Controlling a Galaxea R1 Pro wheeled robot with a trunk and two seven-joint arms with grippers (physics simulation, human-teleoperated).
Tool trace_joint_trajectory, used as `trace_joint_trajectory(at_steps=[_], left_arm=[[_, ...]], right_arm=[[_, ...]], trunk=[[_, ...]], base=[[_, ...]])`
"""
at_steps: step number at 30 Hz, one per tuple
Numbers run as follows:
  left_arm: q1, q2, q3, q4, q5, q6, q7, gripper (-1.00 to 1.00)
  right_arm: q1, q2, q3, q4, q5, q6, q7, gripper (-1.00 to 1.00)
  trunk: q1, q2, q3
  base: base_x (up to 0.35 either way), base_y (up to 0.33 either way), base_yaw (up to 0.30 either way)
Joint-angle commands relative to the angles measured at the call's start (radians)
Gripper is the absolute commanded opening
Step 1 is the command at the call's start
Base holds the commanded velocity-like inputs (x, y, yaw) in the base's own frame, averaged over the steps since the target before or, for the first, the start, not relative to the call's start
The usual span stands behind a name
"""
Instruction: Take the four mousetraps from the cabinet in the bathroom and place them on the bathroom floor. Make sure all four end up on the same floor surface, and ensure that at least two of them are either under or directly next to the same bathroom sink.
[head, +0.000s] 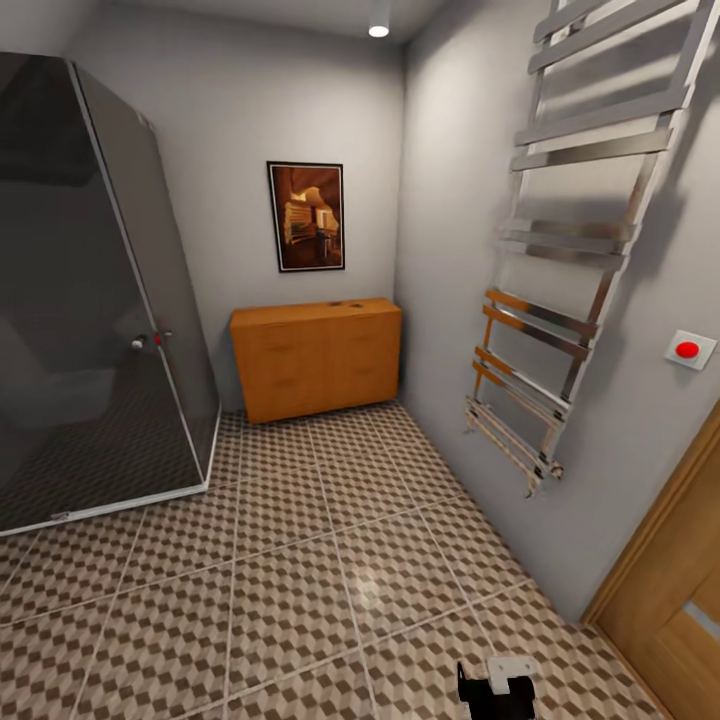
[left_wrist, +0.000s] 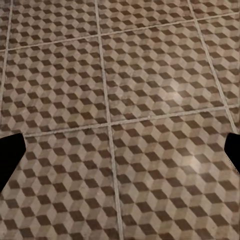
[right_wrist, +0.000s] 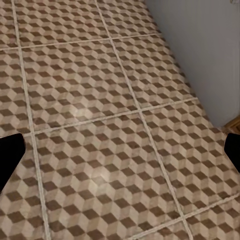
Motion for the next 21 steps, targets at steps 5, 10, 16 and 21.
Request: trace_joint_trajectory(at_steps=[5,10,16,21], left_arm=[[-0.002,0.000,0.002,0.004,-0.011,-0.006,0.009,1.00],[-0.002,0.000,0.002,0.004,-0.011,-0.006,0.009,1.00],[-0.002,0.000,0.002,0.004,-0.011,-0.006,0.009,1.00],[-0.002,0.000,0.002,0.004,-0.011,-0.006,0.009,1.00]], right_arm=[[-0.001,0.000,0.009,0.001,-0.007,-0.003,-0.005,1.00],[-0.001,0.000,0.009,0.001,-0.007,-0.003,-0.005,1.00],[-0.001,0.000,0.009,0.001,-0.007,-0.003,-0.005,1.00],[-0.001,0.000,0.009,0.001,-0.007,-0.003,-0.005,1.00]], trunk=[[0.001,-0.002,-0.002],[0.001,-0.002,-0.002],[0.001,-0.002,-0.002],[0.001,-0.002,-0.002]], base=[[0.338,0.000,0.000],[0.339,0.000,0.000],[0.339,0.000,0.007],[0.335,-0.001,0.152]])
